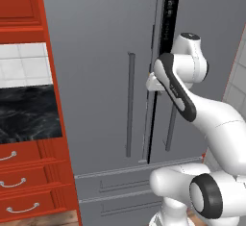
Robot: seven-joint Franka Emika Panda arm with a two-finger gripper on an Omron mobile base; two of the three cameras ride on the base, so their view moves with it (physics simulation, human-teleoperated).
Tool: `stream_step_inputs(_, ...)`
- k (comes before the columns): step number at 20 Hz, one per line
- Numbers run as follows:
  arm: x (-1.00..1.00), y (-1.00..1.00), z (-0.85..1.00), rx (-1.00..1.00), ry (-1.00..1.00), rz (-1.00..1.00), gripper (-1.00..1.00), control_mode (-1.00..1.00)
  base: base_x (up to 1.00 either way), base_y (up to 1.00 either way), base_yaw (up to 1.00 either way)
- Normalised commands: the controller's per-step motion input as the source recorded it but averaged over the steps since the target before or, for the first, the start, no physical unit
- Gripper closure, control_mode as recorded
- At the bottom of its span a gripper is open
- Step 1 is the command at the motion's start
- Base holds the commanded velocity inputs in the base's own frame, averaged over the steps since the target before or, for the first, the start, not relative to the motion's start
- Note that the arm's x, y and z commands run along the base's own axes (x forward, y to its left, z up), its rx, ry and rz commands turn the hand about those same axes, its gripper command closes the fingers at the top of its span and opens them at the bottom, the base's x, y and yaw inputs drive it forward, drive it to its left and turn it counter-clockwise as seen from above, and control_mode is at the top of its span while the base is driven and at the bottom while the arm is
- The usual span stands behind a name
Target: Gather the onion and potato from the fridge and place them on a tray on the dining counter. Then gather the steak and fish from the fridge and place them on the other tray.
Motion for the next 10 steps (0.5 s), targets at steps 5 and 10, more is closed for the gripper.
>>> stream_step_inputs(5,0.00,0.00,0.00,0.00,0.00,0.00,-1.00,1.00,0.00,0.00,0.00)
stream_step_inputs(10,0.00,0.00,0.00,0.00,0.00,0.00,-1.00,1.00,-0.03,0.00,0.00)
